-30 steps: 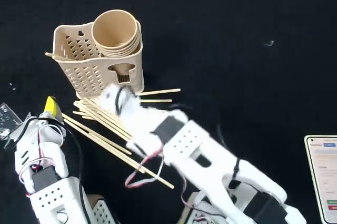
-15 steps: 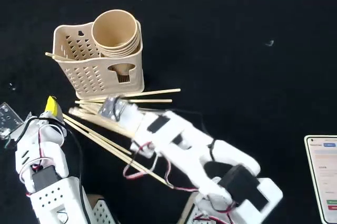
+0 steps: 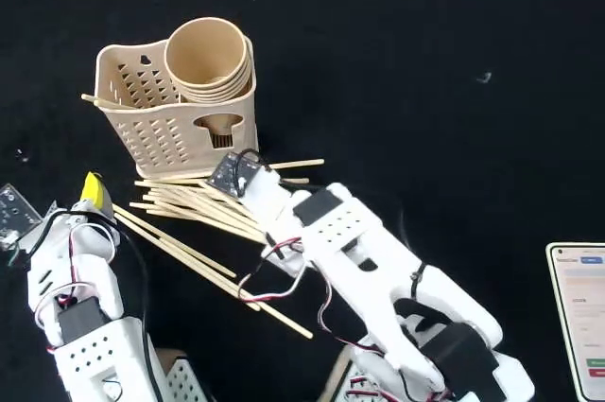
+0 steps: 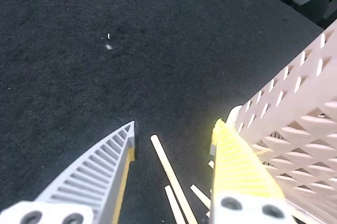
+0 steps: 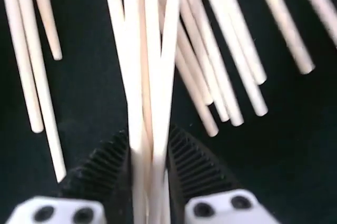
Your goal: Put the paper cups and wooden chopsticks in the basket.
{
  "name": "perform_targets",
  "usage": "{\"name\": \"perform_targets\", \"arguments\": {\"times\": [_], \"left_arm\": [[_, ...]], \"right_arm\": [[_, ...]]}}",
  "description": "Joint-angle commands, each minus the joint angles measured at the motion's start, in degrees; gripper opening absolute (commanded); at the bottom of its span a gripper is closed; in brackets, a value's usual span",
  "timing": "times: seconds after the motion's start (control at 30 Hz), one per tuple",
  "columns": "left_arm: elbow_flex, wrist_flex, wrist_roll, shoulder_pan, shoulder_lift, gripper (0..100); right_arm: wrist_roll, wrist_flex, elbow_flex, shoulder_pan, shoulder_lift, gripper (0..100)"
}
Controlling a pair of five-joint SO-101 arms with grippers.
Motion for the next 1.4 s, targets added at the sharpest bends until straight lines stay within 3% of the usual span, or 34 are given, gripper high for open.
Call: {"name": "perform_targets", "arguments": {"times": [0.0,0.17,0.43,0.67,0.9,1.17,1.3,1.37], "left_arm": [[0.40,-1.05,-0.44,0.31,-0.79,23],[0.40,-1.05,-0.44,0.31,-0.79,23],[0.40,-1.05,-0.44,0.31,-0.79,23],[0.40,-1.05,-0.44,0.31,-0.79,23],[0.40,-1.05,-0.44,0.31,-0.79,23],[0.40,-1.05,-0.44,0.31,-0.79,23],[0.40,-1.05,-0.44,0.31,-0.79,23],[0.40,-1.05,-0.44,0.31,-0.79,23]], "right_arm": [[3.96,-0.35,1.80,1.05,-1.63,1.3],[5.01,-0.35,5.23,3.87,-1.36,6.6],[18.55,-0.53,4.97,23.56,-1.80,1.0],[27.08,-0.18,5.05,33.67,-1.54,1.6],[26.11,-0.44,3.82,33.67,-1.80,19.1],[25.49,-0.70,-3.03,31.47,-1.36,11.8],[25.32,-1.85,-3.56,28.57,-1.36,1.1],[25.05,-2.37,-3.30,27.60,-1.36,1.8]]}}
